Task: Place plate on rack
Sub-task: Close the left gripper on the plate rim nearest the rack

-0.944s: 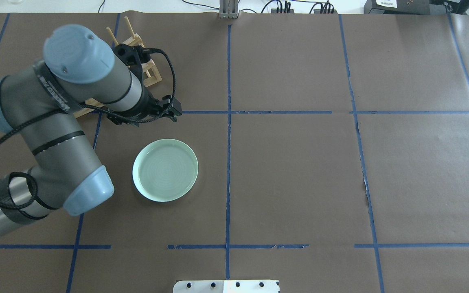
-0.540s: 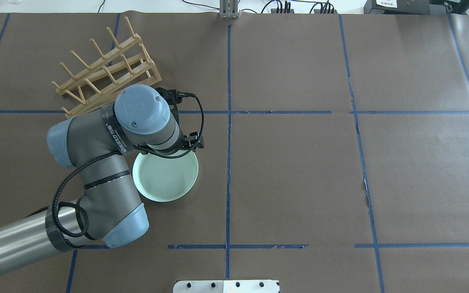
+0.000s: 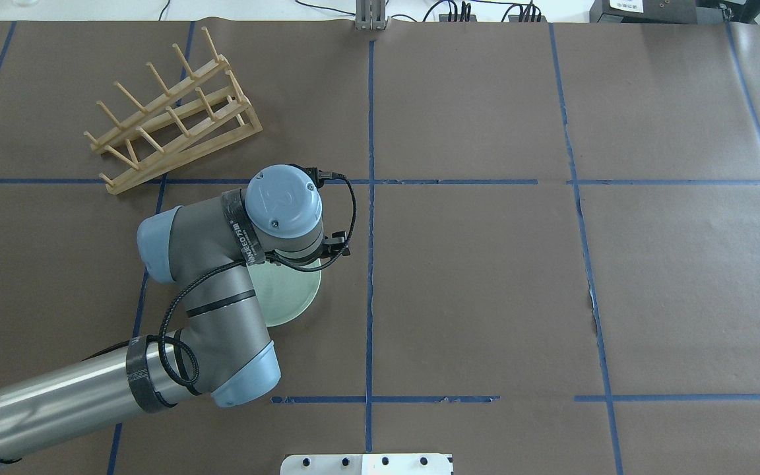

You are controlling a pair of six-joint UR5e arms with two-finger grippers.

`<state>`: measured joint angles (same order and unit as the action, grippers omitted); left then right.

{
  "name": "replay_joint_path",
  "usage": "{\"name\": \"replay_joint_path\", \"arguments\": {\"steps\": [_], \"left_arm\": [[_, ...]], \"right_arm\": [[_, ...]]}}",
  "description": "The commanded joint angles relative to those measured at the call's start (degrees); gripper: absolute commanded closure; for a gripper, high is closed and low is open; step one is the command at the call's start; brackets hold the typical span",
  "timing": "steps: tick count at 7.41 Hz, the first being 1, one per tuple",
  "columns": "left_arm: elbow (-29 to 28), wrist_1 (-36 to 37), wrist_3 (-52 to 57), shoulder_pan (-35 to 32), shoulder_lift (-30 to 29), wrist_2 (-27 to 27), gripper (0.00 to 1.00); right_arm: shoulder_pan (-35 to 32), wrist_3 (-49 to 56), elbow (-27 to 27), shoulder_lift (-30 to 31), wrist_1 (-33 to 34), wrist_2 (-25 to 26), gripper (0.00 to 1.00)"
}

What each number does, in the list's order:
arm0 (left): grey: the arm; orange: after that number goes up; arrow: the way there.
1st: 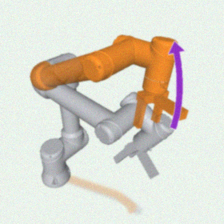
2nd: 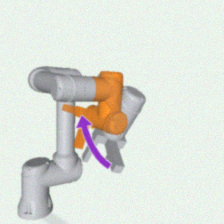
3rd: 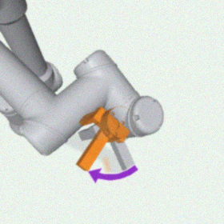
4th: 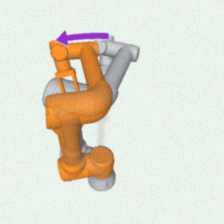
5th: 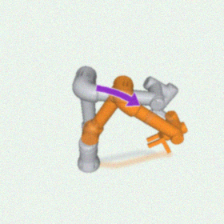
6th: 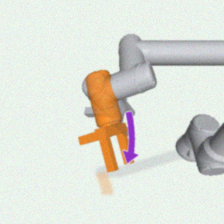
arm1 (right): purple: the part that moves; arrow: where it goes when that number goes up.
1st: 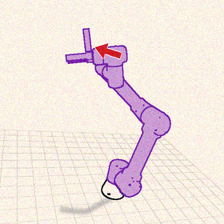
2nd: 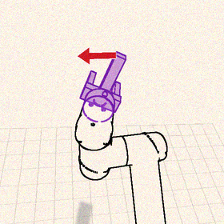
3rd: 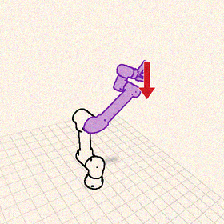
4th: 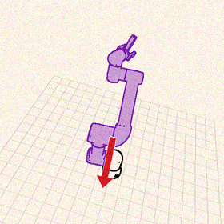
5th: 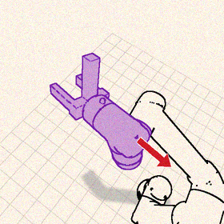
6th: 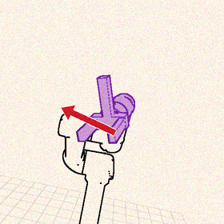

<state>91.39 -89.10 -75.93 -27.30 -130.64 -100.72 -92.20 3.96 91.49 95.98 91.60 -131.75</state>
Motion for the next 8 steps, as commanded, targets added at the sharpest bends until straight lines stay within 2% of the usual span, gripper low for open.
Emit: {"name": "replay_joint_path", "arguments": {"steps": [1,5,7,8], "left_arm": [[-1.6,-0.4,0.0,0.8,-0.4,0.3,0.09],[-2.3,-1.1,0.0,1.8,-0.7,0.3,0.19],[-2.3,-1.1,0.0,2.2,-0.6,0.3,0.28],[-2.2,-1.1,0.0,2.2,-0.6,0.3,0.39]], "right_arm": [[0.0,0.0,-0.1,0.0,0.1,0.0,0.00],[0.0,0.0,0.0,0.0,0.0,0.0,0.00],[0.0,0.0,-0.1,0.0,0.0,0.0,0.00],[0.0,0.0,0.0,0.0,0.0,0.0,0.00]]}}
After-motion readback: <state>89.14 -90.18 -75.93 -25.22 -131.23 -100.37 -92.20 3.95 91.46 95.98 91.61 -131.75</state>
